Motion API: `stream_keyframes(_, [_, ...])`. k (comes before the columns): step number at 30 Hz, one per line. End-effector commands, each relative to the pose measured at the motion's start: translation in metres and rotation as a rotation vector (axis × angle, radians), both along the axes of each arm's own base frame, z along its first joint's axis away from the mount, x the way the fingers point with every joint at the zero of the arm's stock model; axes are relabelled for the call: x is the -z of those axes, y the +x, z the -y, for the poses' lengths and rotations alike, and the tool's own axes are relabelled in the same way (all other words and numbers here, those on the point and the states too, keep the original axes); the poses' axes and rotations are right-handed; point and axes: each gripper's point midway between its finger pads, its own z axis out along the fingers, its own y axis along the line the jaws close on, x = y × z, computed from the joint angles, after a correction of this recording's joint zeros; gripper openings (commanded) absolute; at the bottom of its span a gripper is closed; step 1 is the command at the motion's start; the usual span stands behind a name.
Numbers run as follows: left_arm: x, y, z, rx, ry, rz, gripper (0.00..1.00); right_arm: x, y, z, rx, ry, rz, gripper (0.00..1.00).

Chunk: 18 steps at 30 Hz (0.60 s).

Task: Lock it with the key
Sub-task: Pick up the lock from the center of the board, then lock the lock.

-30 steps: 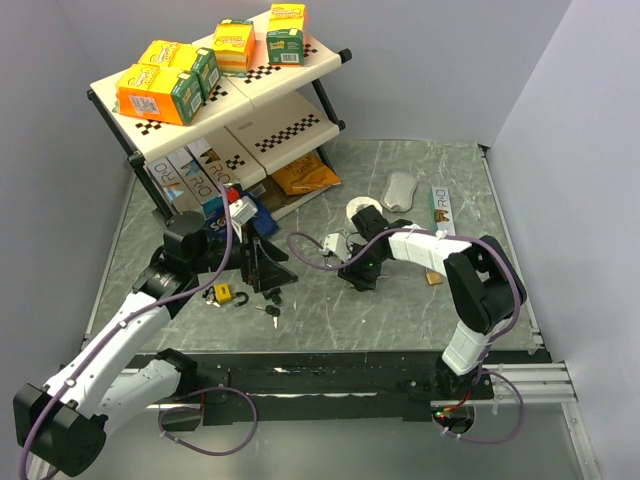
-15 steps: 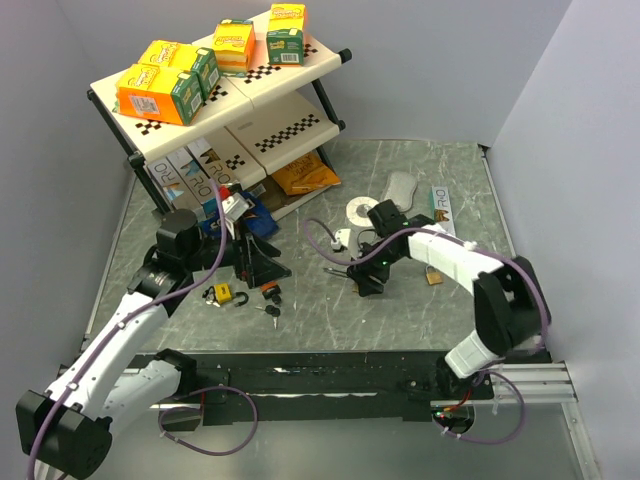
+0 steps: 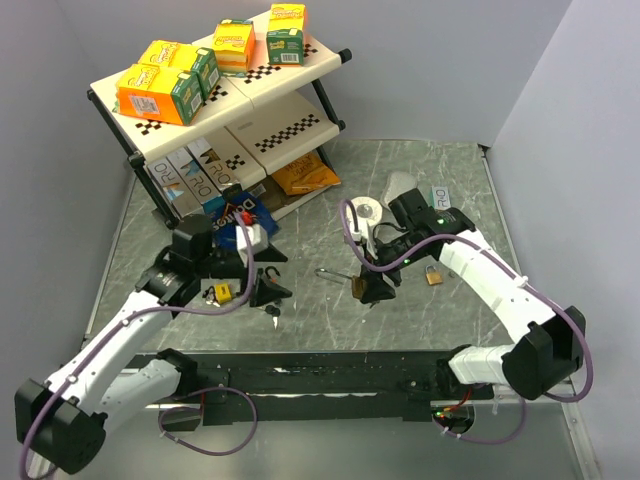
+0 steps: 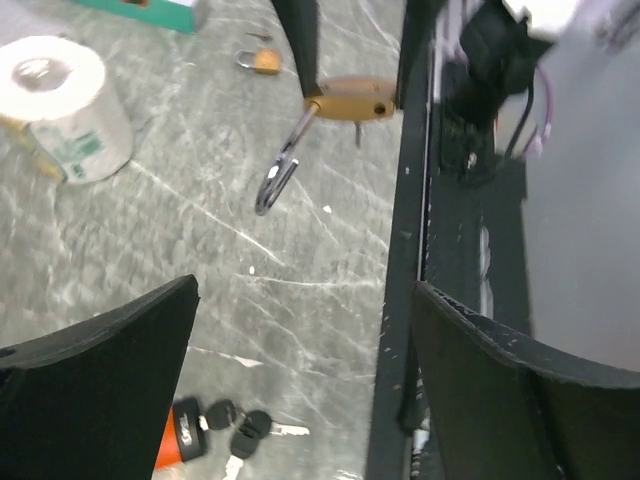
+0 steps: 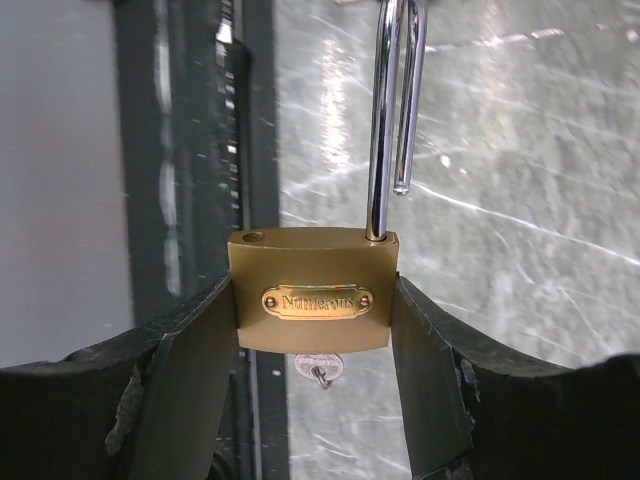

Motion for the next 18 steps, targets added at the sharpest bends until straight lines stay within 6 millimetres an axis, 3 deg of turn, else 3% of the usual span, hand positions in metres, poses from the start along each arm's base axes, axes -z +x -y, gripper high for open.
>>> stream_keyframes(1, [0.006, -0.002, 0.021, 0.109, 0.059, 0.187, 0.89, -0.045, -0.019, -0.015, -0.061, 0.147, 0.005, 0.27])
stream_keyframes(11, [0.018, -0.002, 0.048, 0.155, 0.078, 0.180, 0.80, -0.054, -0.036, -0.022, -0.115, 0.151, 0.019, 0.26])
stream_keyframes(18, [0.022, -0.007, 0.059, 0.151, 0.075, 0.161, 0.63, -0.051, -0.041, -0.026, -0.130, 0.143, 0.011, 0.26])
